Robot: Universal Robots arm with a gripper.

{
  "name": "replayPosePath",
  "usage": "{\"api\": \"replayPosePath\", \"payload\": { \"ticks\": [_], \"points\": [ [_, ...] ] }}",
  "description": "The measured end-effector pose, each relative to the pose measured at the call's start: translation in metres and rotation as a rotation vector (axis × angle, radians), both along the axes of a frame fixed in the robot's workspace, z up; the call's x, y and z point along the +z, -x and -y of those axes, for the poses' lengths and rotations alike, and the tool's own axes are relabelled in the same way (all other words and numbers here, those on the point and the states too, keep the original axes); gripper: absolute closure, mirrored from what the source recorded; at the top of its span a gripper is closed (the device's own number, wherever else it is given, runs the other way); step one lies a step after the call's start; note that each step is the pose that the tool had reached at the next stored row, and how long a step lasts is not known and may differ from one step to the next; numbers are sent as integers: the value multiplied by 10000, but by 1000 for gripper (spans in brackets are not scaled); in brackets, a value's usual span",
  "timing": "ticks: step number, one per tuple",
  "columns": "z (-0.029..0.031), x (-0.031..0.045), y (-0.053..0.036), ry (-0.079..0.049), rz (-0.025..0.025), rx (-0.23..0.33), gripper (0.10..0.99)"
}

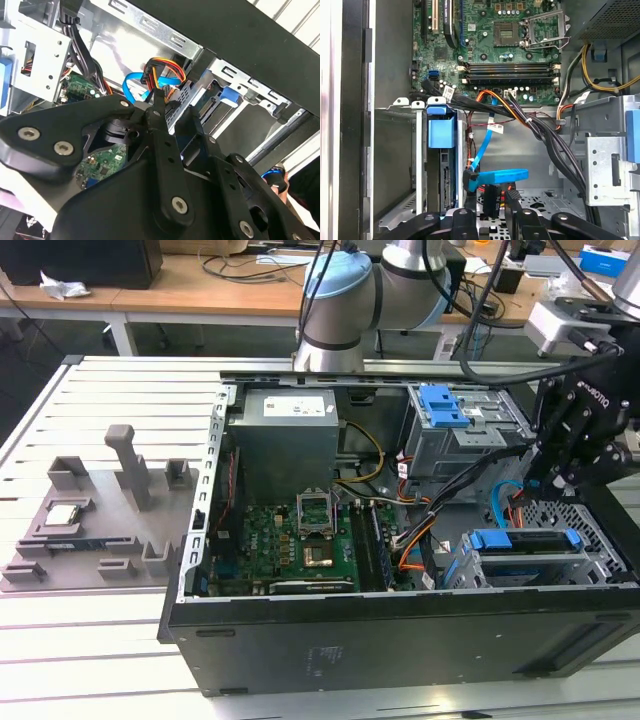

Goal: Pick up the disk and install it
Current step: 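Insert the first disk wire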

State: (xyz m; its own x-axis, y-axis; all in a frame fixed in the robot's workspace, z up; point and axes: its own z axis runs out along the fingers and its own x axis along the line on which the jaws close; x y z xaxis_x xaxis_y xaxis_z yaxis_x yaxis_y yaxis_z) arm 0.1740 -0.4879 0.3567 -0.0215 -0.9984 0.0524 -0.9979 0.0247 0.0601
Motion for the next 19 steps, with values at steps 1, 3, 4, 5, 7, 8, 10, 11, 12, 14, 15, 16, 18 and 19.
{"api": "replayPosePath", "payload": {
  "ticks": [1, 3, 4, 5, 7, 8, 10, 11, 12, 14, 15, 16, 18, 19],
  "points": [
    [0, 0, 0, 3, 0, 0, 804],
    [0, -1, 0, 6, 0, 0, 910],
    [0, -1, 0, 8, 0, 0, 914],
    [0, -1, 0, 10, 0, 0, 914],
    [7, -1, -1, 14, 0, 0, 914],
    [43, -1, 0, 21, 0, 0, 914],
    [102, -3, 0, 25, 0, -1, 914],
    [133, -3, 0, 29, 0, 0, 914],
    [175, -3, 0, 32, 0, 1, 914],
    [249, -5, 0, 40, 0, 0, 914],
    [271, -5, 0, 44, 0, 0, 914],
    [318, -6, 0, 49, 0, 1, 914],
    [350, -9, -1, 52, 0, 1, 914],
    [358, -13, -1, 52, 0, 1, 914]
  ]
}}
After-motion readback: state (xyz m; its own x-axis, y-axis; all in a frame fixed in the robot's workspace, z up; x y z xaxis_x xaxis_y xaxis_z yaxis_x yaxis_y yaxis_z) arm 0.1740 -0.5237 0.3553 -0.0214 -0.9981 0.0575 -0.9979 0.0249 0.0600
